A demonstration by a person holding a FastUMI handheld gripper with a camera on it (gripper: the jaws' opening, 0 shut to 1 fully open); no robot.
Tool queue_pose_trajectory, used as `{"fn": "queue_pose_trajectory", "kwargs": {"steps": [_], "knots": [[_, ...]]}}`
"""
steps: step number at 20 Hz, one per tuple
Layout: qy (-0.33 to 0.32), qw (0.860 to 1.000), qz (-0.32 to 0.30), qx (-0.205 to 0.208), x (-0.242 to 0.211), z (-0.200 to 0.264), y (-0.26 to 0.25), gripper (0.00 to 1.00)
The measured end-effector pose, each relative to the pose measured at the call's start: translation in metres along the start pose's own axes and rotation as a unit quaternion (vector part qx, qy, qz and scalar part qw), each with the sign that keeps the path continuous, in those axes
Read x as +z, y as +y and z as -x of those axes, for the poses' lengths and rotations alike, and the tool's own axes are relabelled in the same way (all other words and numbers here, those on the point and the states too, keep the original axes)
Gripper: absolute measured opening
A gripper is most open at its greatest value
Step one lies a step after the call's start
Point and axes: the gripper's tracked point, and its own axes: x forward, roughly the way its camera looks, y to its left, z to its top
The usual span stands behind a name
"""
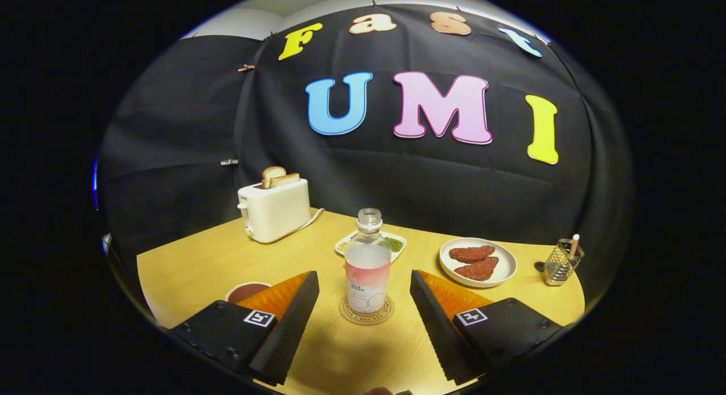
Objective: Take the bottle from table, then pour the juice into the cup, finally place the bottle on the coaster
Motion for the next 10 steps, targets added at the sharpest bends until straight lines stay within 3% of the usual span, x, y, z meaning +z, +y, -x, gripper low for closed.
{"fn": "queue_pose_trajectory", "kwargs": {"steps": [4,8,10], "knots": [[-0.032,0.999,-0.008,-0.031,0.05,0.048,-0.027,0.97],[-0.043,0.995,0.019,-0.092,0.088,0.094,-0.069,0.97],[-0.047,0.991,0.003,-0.126,0.103,0.117,-0.085,0.97]]}}
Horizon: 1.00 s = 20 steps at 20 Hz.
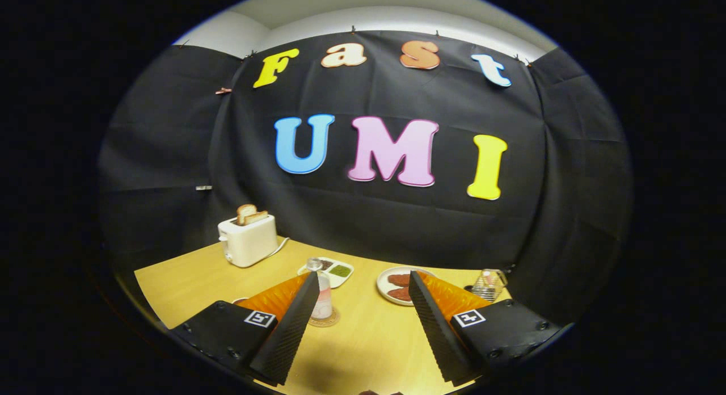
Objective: Take the bottle from table, then pour the juice into the cup, finally place the bottle on the coaster
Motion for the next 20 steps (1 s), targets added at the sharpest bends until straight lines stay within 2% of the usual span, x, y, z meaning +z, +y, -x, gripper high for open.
{"fn": "queue_pose_trajectory", "kwargs": {"steps": [4,8,14,20], "knots": [[-0.015,0.998,-0.025,-0.064,0.03,0.04,-0.028,0.97],[-0.033,0.994,-0.025,-0.096,0.047,0.08,-0.035,0.97],[-0.041,0.992,-0.017,-0.116,0.039,0.117,-0.026,0.97],[-0.047,0.994,-0.006,-0.097,0.044,0.118,0.008,0.97]]}}
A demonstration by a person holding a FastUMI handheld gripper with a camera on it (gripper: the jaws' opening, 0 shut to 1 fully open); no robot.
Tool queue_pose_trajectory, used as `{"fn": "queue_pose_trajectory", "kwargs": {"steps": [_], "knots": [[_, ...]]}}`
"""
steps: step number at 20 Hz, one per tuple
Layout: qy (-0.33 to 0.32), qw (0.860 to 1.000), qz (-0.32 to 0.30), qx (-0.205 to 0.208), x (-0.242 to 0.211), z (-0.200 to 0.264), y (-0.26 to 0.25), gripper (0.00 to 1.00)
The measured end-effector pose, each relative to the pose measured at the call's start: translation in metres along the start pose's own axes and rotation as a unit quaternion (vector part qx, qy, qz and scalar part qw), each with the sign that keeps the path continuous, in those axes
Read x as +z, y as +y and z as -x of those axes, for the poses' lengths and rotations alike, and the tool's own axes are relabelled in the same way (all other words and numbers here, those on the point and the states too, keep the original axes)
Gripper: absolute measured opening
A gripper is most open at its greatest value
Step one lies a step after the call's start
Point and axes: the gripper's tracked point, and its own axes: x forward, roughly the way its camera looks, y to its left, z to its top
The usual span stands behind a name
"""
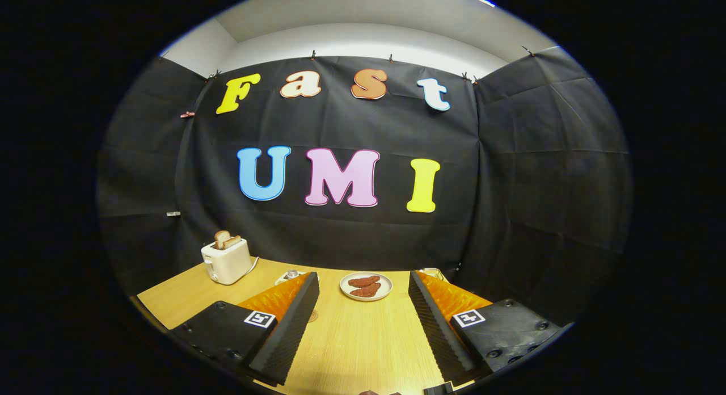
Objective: Take the bottle from table, then pour the juice into the cup, finally place the bottle on the coaster
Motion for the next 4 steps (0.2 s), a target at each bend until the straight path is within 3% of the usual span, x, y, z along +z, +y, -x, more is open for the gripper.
{"fn": "queue_pose_trajectory", "kwargs": {"steps": [4], "knots": [[0.001,1.0,0.004,0.018,0.001,0.002,0.021,0.97]]}}
